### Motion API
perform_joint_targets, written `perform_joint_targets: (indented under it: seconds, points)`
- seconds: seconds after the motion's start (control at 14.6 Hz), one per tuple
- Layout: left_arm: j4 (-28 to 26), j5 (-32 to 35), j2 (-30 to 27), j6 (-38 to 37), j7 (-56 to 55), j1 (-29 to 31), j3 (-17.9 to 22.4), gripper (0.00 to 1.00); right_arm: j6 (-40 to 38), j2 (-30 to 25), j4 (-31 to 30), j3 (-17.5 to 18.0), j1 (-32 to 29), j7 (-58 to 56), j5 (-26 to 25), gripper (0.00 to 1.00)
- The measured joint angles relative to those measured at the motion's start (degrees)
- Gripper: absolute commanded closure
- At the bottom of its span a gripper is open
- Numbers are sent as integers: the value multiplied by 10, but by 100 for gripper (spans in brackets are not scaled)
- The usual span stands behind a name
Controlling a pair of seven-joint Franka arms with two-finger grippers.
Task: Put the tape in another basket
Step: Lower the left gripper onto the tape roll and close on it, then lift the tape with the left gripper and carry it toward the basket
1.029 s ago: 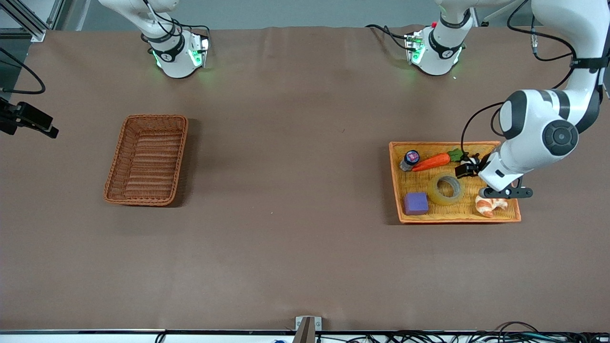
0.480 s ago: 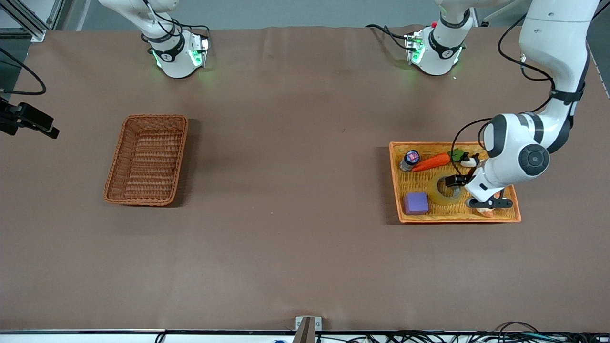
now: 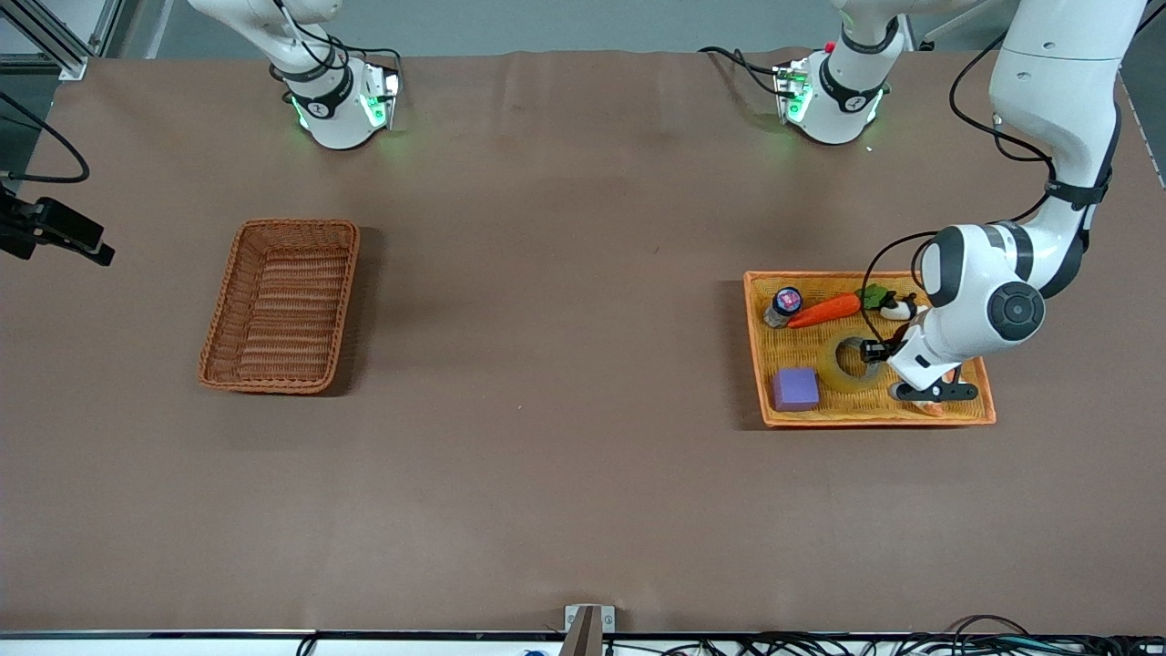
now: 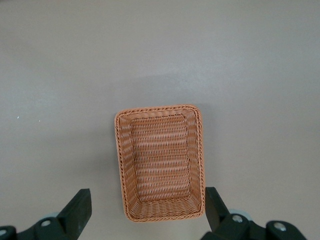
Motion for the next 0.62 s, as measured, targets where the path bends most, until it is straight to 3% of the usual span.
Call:
perform_joint_targets:
  seconds: [0.41,0.62]
  points:
    - [21,2,-56,-8,15,-1,-16,99,0,0,0,0,0,0,0,0]
    - [83,2,-89,-121,11,-3,-71,99,0,1,-1,0,0,0,0,0]
